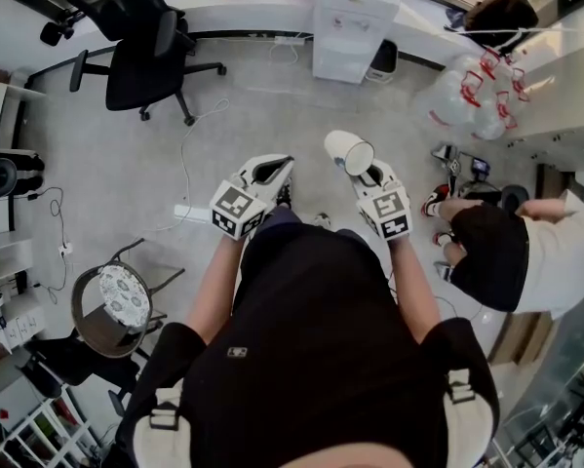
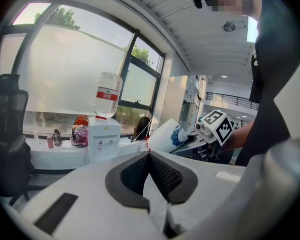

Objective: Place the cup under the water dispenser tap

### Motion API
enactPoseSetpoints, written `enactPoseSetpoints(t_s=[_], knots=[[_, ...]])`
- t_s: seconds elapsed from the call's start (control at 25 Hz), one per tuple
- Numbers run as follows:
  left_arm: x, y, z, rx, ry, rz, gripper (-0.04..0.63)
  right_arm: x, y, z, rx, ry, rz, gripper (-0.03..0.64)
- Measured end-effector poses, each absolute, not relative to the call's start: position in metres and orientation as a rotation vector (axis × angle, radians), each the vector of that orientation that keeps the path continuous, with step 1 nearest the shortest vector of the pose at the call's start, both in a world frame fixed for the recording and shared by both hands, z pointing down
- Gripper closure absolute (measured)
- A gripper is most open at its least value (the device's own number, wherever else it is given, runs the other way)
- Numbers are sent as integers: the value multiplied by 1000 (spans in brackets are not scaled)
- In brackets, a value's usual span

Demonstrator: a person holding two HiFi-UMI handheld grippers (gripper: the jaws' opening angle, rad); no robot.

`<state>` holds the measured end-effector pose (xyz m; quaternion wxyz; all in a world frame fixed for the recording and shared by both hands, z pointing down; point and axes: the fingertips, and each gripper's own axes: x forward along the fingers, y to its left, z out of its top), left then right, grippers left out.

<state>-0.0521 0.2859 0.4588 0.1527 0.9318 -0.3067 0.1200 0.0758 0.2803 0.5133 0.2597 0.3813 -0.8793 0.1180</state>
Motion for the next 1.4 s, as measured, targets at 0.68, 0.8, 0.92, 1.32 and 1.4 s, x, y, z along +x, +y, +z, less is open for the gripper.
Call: enactPoseSetpoints(t_s=[0.68, 0.8, 0.92, 1.32, 1.4], knots=[[-73, 199, 460, 2692, -794, 350, 597, 57, 203, 519, 1102, -2321, 378, 576], [-76, 187, 462, 2693, -774, 355, 597, 56, 194, 520, 1123, -2310, 397, 576], [-80, 177, 464, 2698, -756, 355, 596, 52, 187, 522, 1137, -2297, 406, 576], [-94, 153, 470, 2708, -691, 358, 597, 36, 169, 528, 1175, -2263, 430, 575], [-99, 149, 470, 2710, -684, 357, 596, 31, 167, 530, 1179, -2258, 433, 575]])
